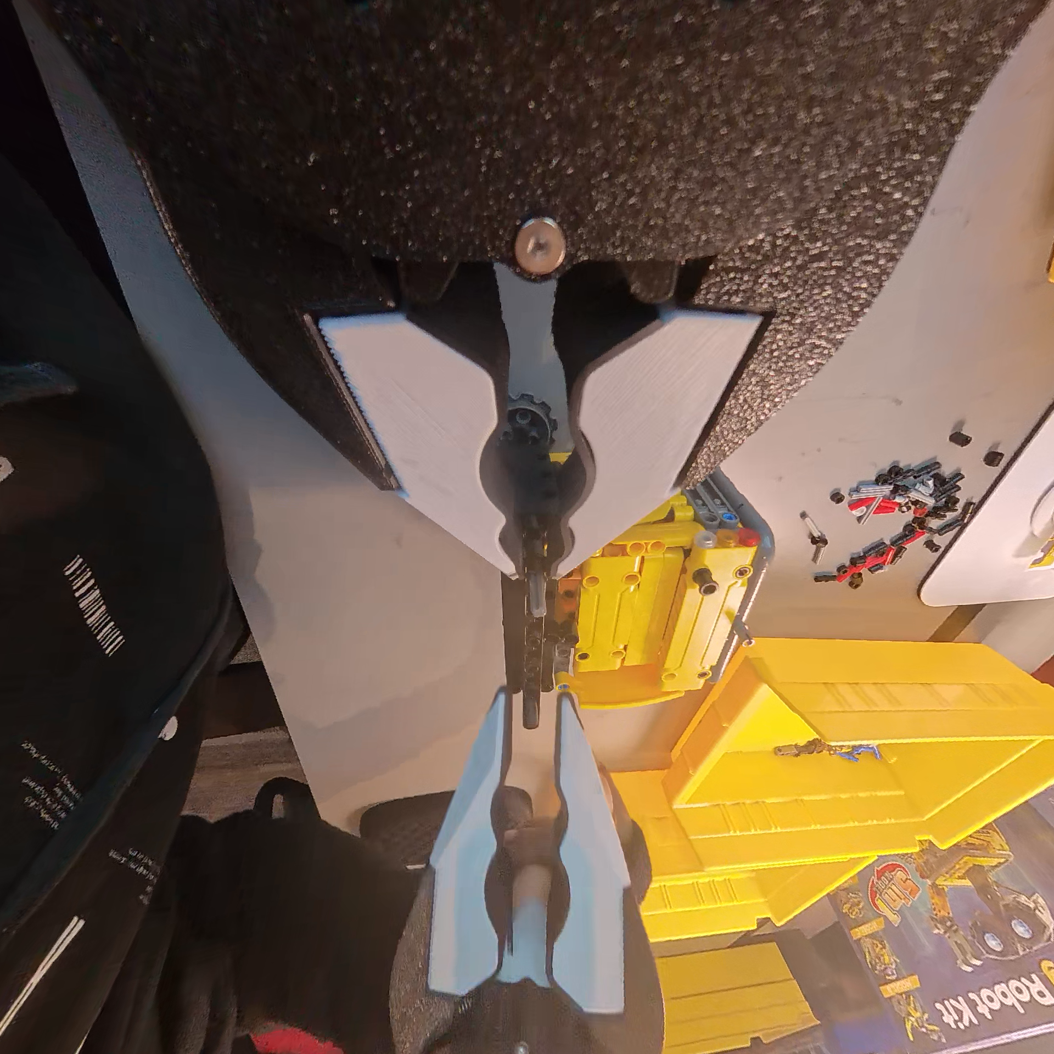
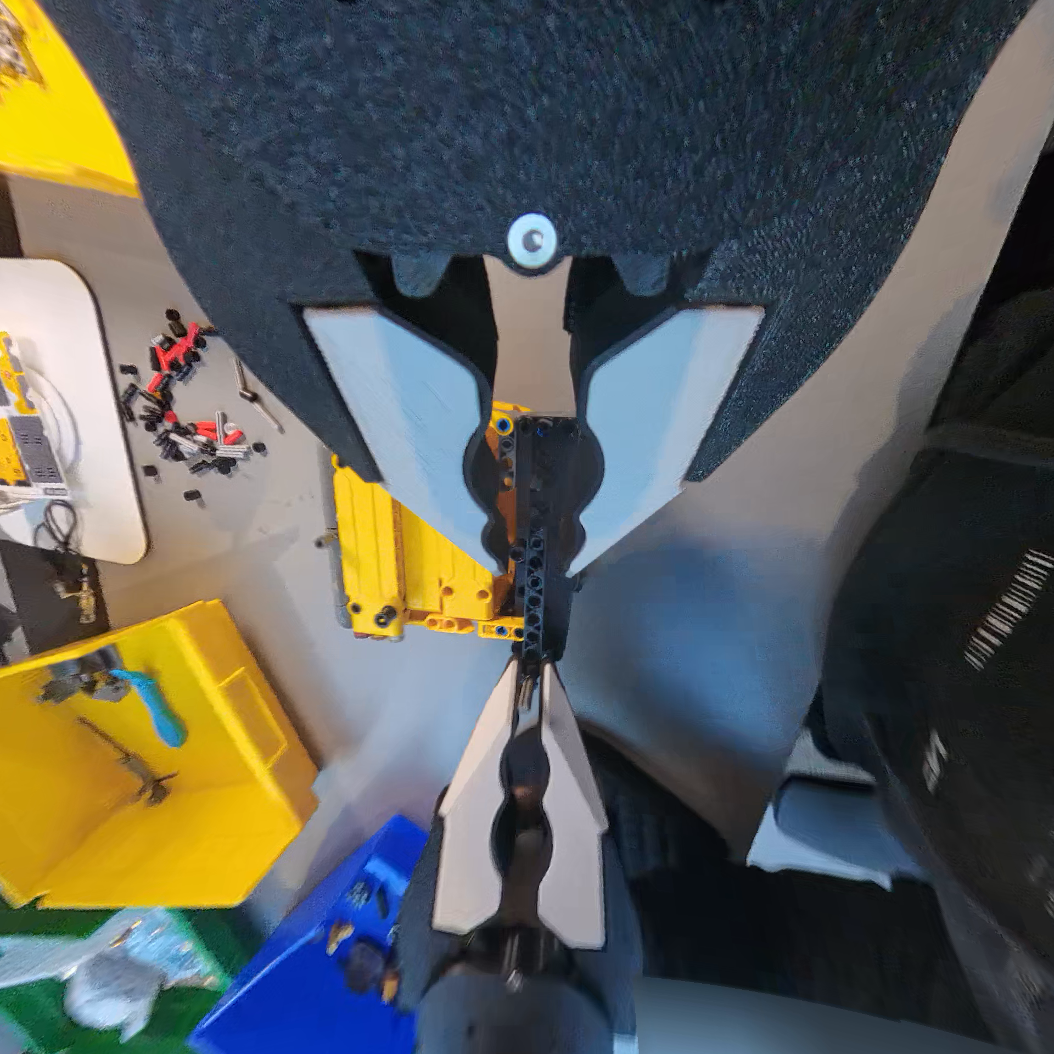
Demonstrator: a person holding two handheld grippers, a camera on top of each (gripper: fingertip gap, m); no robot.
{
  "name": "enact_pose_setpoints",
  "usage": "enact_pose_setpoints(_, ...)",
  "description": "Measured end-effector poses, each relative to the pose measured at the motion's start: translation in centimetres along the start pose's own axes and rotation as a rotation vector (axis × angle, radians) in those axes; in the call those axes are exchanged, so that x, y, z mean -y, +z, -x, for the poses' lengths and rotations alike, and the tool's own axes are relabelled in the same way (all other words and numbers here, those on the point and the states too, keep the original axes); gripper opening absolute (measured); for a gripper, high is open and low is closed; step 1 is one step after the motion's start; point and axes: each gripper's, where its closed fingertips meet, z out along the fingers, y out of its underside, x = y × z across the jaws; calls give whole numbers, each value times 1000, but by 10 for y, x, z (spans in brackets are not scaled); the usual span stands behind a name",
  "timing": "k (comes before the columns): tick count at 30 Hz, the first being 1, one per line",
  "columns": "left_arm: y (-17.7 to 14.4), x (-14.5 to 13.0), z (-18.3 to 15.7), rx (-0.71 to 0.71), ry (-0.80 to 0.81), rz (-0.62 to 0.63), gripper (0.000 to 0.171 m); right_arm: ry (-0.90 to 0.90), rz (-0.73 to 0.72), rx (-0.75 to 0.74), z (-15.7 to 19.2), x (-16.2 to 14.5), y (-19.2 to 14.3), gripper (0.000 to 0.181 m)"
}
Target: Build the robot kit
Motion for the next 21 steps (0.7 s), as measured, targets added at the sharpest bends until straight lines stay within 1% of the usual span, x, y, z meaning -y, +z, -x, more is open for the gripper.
enact_pose_setpoints(1,0,0,0,1,2,6,5,-26,52,16,2,-4,7,16)
enact_pose_setpoints(3,0,0,0,2,5,12,5,-44,131,33,2,-11,15,8)
enact_pose_setpoints(6,-1,0,0,11,5,14,5,-41,173,69,3,-13,18,8)
enact_pose_setpoints(10,-1,-1,1,35,-20,-20,6,-11,210,91,2,-13,19,8)
enact_pose_setpoints(14,-3,-7,0,24,-115,-85,36,12,242,95,3,-13,19,8)
enact_pose_setpoints(16,1,-16,-1,31,-149,-81,45,17,253,96,3,-13,19,8)
enact_pose_setpoints(19,13,-33,-4,56,-137,0,53,13,271,98,3,-14,19,8)
enact_pose_setpoints(20,15,-34,-2,83,-121,17,52,11,280,99,2,-14,19,8)
enact_pose_setpoints(21,16,-34,1,109,-115,26,47,11,289,101,2,-14,18,8)
